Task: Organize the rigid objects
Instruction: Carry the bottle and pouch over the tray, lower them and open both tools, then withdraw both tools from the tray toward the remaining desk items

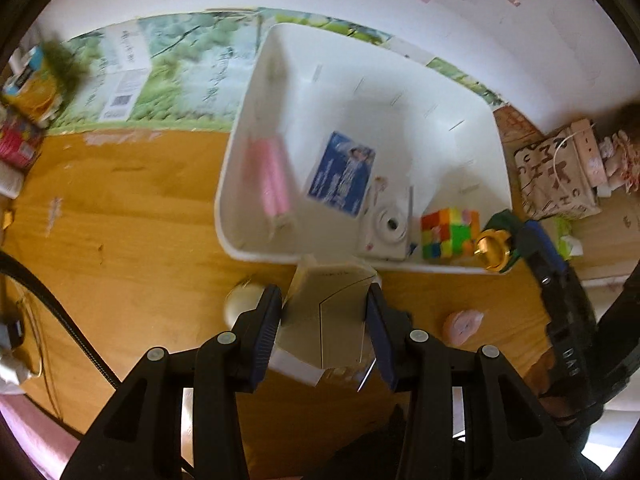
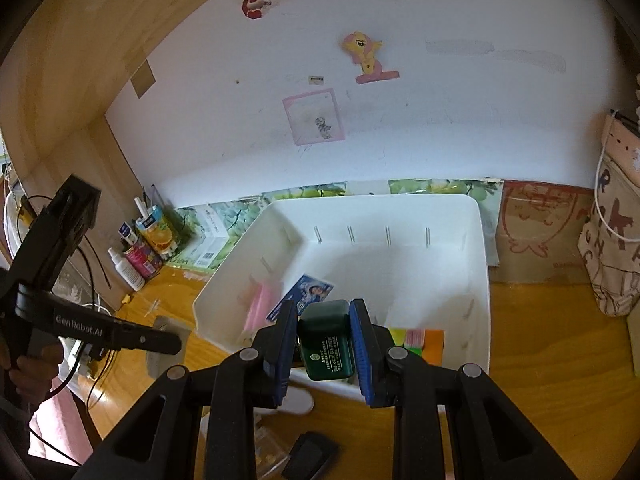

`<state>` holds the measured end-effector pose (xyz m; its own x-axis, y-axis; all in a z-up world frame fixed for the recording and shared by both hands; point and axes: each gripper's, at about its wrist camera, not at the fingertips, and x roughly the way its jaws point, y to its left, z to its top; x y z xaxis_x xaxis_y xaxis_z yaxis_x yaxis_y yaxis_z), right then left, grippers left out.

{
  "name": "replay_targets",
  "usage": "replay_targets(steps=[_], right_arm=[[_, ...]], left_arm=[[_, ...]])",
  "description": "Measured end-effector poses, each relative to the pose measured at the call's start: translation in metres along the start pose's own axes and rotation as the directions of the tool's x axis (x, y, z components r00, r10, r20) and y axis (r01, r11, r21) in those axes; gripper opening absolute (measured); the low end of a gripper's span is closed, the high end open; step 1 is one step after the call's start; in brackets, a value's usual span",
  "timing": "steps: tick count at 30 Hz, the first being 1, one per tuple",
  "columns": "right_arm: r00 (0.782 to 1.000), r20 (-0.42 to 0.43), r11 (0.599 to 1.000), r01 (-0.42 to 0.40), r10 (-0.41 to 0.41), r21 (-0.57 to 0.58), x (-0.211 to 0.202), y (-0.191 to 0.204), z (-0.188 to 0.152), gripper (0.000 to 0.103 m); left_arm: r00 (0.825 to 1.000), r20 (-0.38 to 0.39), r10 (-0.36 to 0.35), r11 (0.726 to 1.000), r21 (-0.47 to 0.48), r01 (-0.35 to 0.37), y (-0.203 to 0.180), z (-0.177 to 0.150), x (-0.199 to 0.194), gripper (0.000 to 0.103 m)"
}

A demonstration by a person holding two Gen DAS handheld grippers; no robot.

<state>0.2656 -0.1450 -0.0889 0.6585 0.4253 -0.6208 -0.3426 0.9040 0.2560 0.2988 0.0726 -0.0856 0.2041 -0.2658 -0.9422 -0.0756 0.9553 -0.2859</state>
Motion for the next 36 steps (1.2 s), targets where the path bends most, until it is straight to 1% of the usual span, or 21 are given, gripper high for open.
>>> replay_targets(steps=[5,10,12,14,15,16,18,19,21,24,26,27,29,30,31,32,33,34,35,36], right_arm=[[1.000,0.009,1.000,-0.012,0.012,-0.009,0.019,-0.006,0.002,0.027],[0.999,0.006,0.999,-0.034,0.034,-0.007,0.033,-0.008,0.000,0.027],[0.999,-0.006,0.999,-0.039,0.039,-0.002,0.038,-0.010,-0.002,0.027],[0.999,-0.019,0.999,-0.038,0.038,0.004,0.044,-0.012,-0.003,0.027],[0.999,-0.022,0.999,-0.036,0.037,0.007,0.045,-0.013,-0.004,0.027],[0.999,-0.027,0.999,-0.033,0.033,0.012,0.048,-0.015,-0.005,0.027],[0.999,-0.032,0.999,-0.027,0.027,0.021,0.050,-0.017,-0.006,0.027],[0.999,-0.033,0.999,-0.027,0.028,0.028,0.051,-0.018,-0.007,0.027],[1.000,-0.005,0.999,-0.031,0.031,0.036,0.046,-0.020,-0.006,0.027],[1.000,0.002,0.999,-0.028,0.028,0.031,0.045,-0.019,-0.006,0.028],[1.000,0.003,0.999,-0.026,0.026,0.037,0.042,-0.019,-0.005,0.033],[1.000,0.008,0.999,-0.026,0.025,0.040,0.041,-0.019,-0.005,0.035],[1.000,0.019,0.999,-0.024,0.023,0.042,0.038,-0.018,-0.004,0.043],[0.999,0.024,0.999,-0.024,0.023,0.042,0.036,-0.018,-0.004,0.044],[0.999,0.030,0.999,-0.024,0.023,0.041,0.033,-0.016,-0.003,0.047],[0.999,0.035,0.999,-0.024,0.023,0.041,0.030,-0.015,-0.003,0.050],[0.999,0.041,0.999,-0.026,0.024,0.040,0.028,-0.014,-0.003,0.051],[0.998,0.052,0.999,-0.027,0.025,0.037,0.023,-0.013,-0.002,0.055],[0.998,0.063,0.999,-0.028,0.026,0.034,0.018,-0.011,-0.002,0.059],[0.997,0.074,0.999,-0.029,0.026,0.030,0.013,-0.010,-0.001,0.060]], left_arm=[[0.996,0.047,-0.069,0.997,0.024,0.068,-0.008,0.016,0.008,0.046],[0.986,0.118,-0.118,0.992,0.047,0.113,-0.010,0.027,0.014,0.046],[0.978,0.151,-0.142,0.990,0.048,0.136,-0.010,0.031,0.016,0.046],[0.963,0.209,-0.171,0.985,0.045,0.166,-0.008,0.033,0.017,0.046],[0.950,0.252,-0.186,0.982,0.054,0.178,-0.007,0.033,0.016,0.046],[0.939,0.287,-0.188,0.982,0.058,0.179,-0.006,0.032,0.015,0.046],[0.927,0.328,-0.183,0.983,0.058,0.173,-0.005,0.032,0.015,0.046],[0.922,0.344,-0.176,0.984,0.058,0.166,-0.005,0.031,0.016,0.046],[0.916,0.369,-0.161,0.987,0.060,0.149,-0.005,0.031,0.016,0.046],[0.913,0.379,-0.152,0.988,0.064,0.138,-0.006,0.030,0.017,0.046],[0.905,0.389,-0.174,0.985,0.080,0.155,-0.007,0.029,0.014,0.046],[0.901,0.395,-0.182,0.983,0.084,0.161,-0.008,0.028,0.012,0.047],[0.891,0.407,-0.199,0.980,0.096,0.175,-0.010,0.025,0.006,0.058],[0.887,0.416,-0.203,0.979,0.103,0.176,-0.011,0.023,0.002,0.066],[0.879,0.430,-0.207,0.978,0.111,0.176,-0.012,0.020,-0.003,0.071],[0.869,0.450,-0.204,0.979,0.117,0.169,-0.014,0.017,-0.009,0.072],[0.863,0.462,-0.203,0.979,0.122,0.165,-0.015,0.014,-0.014,0.072],[0.854,0.478,-0.205,0.978,0.134,0.160,-0.016,0.010,-0.021,0.073],[0.848,0.488,-0.206,0.978,0.140,0.157,-0.018,0.007,-0.026,0.075],[0.842,0.498,-0.208,0.977,0.143,0.157,-0.018,0.004,-0.031,0.076]])
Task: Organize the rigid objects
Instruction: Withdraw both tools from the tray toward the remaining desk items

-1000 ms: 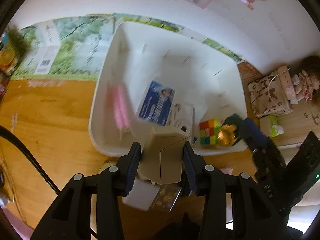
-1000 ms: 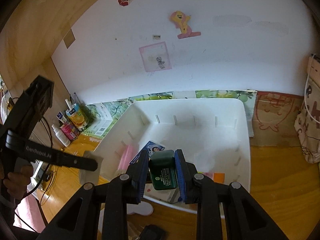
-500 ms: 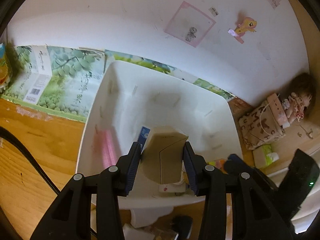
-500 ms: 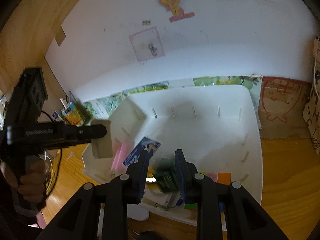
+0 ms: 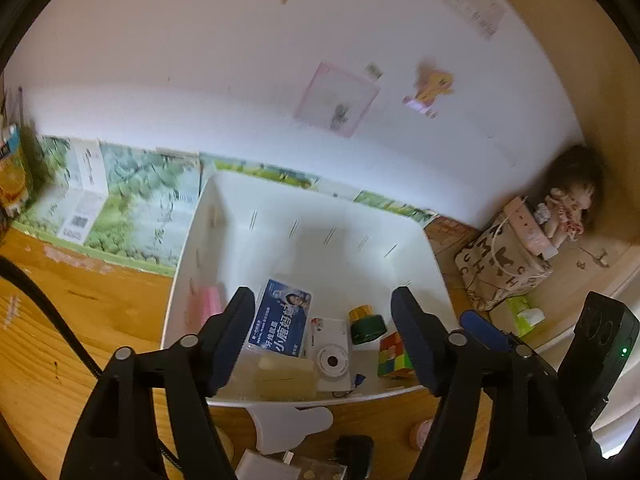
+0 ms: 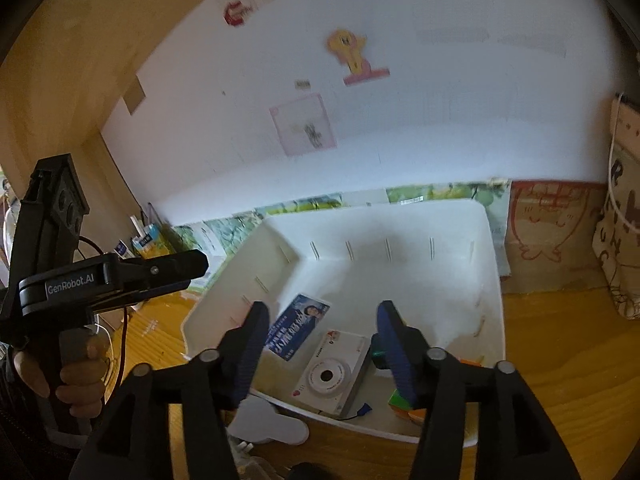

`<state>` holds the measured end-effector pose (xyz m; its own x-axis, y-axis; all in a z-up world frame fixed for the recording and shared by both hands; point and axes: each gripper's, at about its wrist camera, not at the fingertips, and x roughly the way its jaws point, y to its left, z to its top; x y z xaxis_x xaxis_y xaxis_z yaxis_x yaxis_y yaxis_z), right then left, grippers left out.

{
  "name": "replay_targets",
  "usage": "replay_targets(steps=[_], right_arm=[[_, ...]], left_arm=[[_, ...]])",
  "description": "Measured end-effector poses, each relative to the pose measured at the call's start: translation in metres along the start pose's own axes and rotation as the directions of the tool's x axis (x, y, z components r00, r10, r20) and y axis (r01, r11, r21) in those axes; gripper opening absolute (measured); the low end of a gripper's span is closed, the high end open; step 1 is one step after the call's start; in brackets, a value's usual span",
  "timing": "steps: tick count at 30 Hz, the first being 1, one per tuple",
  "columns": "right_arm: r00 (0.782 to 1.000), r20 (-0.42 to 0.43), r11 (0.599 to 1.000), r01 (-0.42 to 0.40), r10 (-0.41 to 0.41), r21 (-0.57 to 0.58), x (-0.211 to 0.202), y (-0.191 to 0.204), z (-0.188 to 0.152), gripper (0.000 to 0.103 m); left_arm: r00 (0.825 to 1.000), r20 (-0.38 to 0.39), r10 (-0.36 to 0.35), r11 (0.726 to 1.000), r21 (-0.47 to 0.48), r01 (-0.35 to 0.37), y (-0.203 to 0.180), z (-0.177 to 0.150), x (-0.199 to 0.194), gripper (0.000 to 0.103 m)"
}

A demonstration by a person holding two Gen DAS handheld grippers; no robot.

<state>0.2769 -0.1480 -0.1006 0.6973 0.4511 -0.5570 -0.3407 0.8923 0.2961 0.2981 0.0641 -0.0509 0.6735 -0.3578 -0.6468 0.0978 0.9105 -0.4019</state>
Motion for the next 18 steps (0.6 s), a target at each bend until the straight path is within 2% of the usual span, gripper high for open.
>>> replay_targets(steps=[5,11,18], right_arm=[[0.998,0.067,1.000,0.002,-0.002,-0.012,-0.032,0.011,0.003,0.078],[0.989,0.146,0.999,0.001,0.005,-0.044,-0.080,0.030,-0.002,0.081],[0.982,0.187,0.996,0.012,0.006,-0.093,-0.130,0.052,-0.030,0.083]], left_arm=[[0.997,0.072,-0.004,1.000,0.007,0.004,-0.008,-0.005,-0.039,0.077],[0.987,0.158,-0.002,1.000,0.020,-0.001,-0.018,-0.021,-0.090,0.083],[0.979,0.203,0.010,1.000,0.007,-0.011,-0.025,-0.051,-0.139,0.085]])
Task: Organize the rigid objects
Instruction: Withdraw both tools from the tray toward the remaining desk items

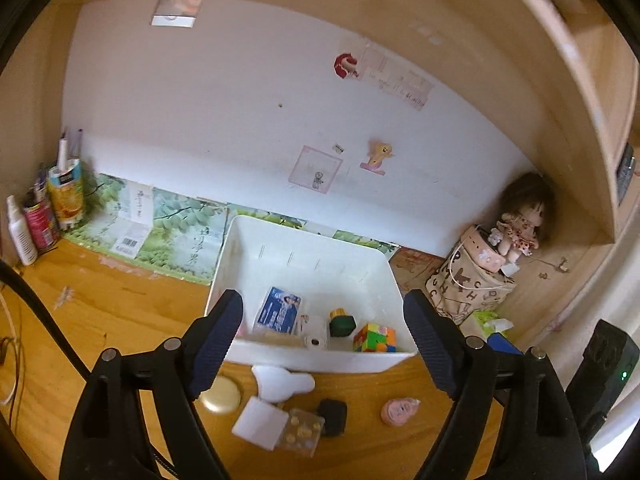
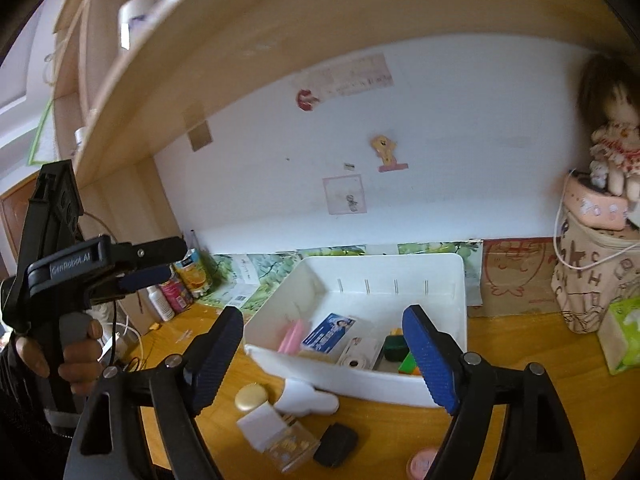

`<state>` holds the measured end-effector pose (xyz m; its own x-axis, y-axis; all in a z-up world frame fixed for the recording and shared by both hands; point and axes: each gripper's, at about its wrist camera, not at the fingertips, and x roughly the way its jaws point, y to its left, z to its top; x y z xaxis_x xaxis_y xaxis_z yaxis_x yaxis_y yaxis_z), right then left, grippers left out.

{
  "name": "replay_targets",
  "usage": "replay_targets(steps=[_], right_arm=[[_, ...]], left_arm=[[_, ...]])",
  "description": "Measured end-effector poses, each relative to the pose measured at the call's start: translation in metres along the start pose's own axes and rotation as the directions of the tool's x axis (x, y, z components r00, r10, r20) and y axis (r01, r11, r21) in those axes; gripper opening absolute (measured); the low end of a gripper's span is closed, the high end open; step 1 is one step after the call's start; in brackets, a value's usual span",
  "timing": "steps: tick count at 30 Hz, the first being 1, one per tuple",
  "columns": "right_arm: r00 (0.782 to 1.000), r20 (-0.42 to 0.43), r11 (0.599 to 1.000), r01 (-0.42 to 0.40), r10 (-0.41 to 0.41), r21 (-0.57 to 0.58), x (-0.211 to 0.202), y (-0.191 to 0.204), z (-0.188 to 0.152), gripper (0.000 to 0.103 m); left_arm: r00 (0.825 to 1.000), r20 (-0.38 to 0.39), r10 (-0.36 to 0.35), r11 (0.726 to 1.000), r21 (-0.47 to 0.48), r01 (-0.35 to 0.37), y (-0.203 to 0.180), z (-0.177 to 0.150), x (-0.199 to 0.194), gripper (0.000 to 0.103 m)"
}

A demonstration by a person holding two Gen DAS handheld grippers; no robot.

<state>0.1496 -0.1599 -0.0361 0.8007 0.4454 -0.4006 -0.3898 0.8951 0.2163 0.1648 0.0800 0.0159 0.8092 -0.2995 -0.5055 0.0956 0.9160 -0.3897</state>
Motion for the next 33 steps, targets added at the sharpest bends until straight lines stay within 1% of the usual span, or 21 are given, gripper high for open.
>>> replay_targets(steps=[6,10,14,18,21,24,26,27,30,33], right_arm=[[0.998,0.056,0.999,0.042,-0.042,0.000,-0.044,0.016,-0.023,0.084],[0.994,0.088,0.997,0.072,-0.070,-0.022,-0.067,0.028,-0.043,0.085],[0.993,0.082,0.996,0.091,-0.090,-0.014,-0.080,0.035,-0.062,0.085],[0.992,0.061,0.994,0.106,-0.106,0.010,-0.085,0.037,-0.079,0.085],[0.992,0.034,0.992,0.119,-0.121,0.035,-0.084,0.038,-0.090,0.085],[0.991,0.011,0.990,0.132,-0.133,0.057,-0.082,0.038,-0.101,0.085],[0.990,-0.017,0.987,0.141,-0.141,0.072,-0.078,0.038,-0.110,0.085],[0.989,-0.029,0.987,0.144,-0.142,0.077,-0.077,0.038,-0.114,0.085],[0.985,-0.082,0.982,0.162,-0.155,0.092,-0.069,0.037,-0.127,0.085],[0.977,-0.123,0.976,0.187,-0.173,0.113,-0.061,0.034,-0.138,0.085]], left_arm=[[1.000,-0.022,0.016,1.000,-0.006,-0.016,-0.006,-0.027,-0.035,0.085],[0.997,-0.069,0.036,0.999,-0.020,-0.037,-0.005,-0.049,-0.047,0.085],[0.992,-0.116,0.045,0.998,-0.045,-0.051,-0.001,-0.068,-0.054,0.085],[0.984,-0.153,0.092,0.992,-0.072,-0.104,0.008,-0.086,-0.058,0.085],[0.967,-0.212,0.142,0.980,-0.107,-0.167,0.021,-0.102,-0.057,0.085],[0.945,-0.283,0.167,0.977,-0.083,-0.198,0.027,-0.118,-0.053,0.085],[0.926,-0.329,0.186,0.974,-0.061,-0.217,0.030,-0.130,-0.050,0.085],[0.919,-0.345,0.189,0.974,-0.055,-0.221,0.031,-0.134,-0.049,0.085],[0.891,-0.414,0.184,0.974,-0.044,-0.222,0.034,-0.150,-0.039,0.085],[0.868,-0.465,0.174,0.976,-0.036,-0.215,0.035,-0.158,-0.028,0.085]])
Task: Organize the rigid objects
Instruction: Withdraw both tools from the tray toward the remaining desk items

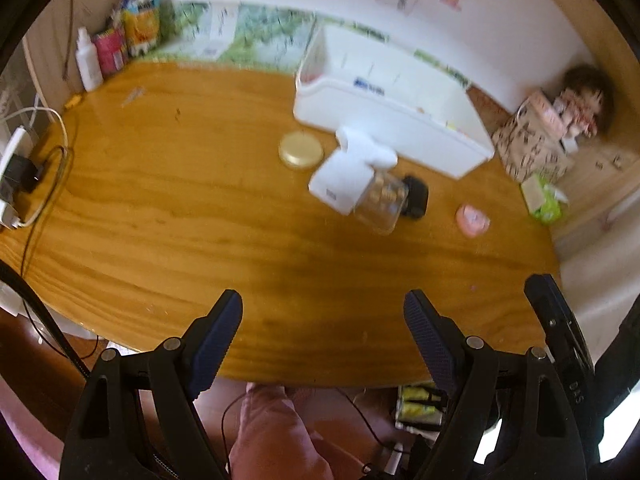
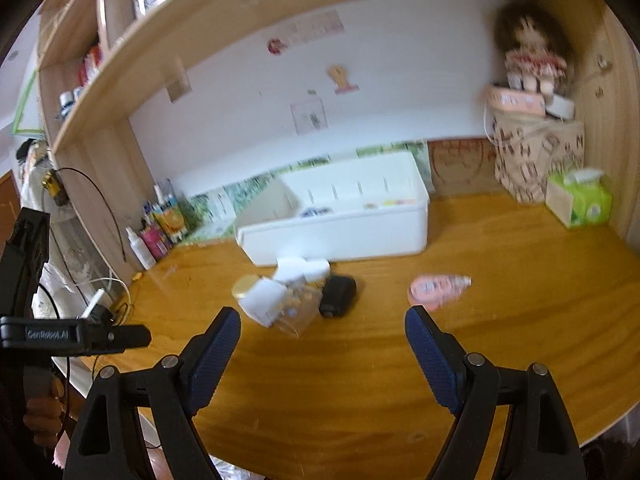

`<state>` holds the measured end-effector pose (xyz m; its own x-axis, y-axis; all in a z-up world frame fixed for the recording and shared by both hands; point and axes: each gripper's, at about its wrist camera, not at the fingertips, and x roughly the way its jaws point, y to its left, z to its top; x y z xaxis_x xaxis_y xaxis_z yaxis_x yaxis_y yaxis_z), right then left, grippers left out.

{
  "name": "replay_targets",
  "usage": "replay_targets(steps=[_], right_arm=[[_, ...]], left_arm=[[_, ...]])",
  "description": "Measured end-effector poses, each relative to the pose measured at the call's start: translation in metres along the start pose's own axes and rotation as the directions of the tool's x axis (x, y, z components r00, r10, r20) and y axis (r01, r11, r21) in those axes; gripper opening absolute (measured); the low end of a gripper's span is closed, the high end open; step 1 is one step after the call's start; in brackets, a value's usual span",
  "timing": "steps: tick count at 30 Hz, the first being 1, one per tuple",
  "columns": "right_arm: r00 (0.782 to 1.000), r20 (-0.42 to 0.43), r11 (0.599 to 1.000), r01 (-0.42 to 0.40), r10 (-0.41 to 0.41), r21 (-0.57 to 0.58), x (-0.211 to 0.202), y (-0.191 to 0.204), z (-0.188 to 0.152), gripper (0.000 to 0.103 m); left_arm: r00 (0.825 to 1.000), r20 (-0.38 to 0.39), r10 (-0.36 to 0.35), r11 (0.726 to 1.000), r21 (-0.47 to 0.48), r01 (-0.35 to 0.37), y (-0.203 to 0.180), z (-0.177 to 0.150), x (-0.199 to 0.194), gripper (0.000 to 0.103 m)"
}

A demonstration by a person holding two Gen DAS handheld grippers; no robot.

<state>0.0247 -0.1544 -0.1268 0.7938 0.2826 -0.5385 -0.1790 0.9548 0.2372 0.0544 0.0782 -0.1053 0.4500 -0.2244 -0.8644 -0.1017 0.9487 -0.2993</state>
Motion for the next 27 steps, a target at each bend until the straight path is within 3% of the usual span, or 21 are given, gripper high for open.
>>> replay_targets(steps=[10,18,27], right_arm=[[0.986,-0.145,0.994,0.096,-0.086,0.058,0.034,-0.009,-0.019,0.085],[0.953,-0.271,0.982,0.166,-0.136,0.089,0.063,-0.020,-0.022,0.085],[0.913,-0.340,0.950,0.283,-0.225,0.131,0.086,-0.043,-0.020,0.085]], left_arm=[[0.988,-0.148,-0.049,0.997,0.051,0.057,-0.011,0.009,0.045,0.085],[0.984,-0.166,-0.069,0.988,0.124,0.090,-0.028,0.046,0.081,0.085],[0.975,-0.205,-0.079,0.958,0.255,0.132,-0.058,0.078,0.116,0.085]])
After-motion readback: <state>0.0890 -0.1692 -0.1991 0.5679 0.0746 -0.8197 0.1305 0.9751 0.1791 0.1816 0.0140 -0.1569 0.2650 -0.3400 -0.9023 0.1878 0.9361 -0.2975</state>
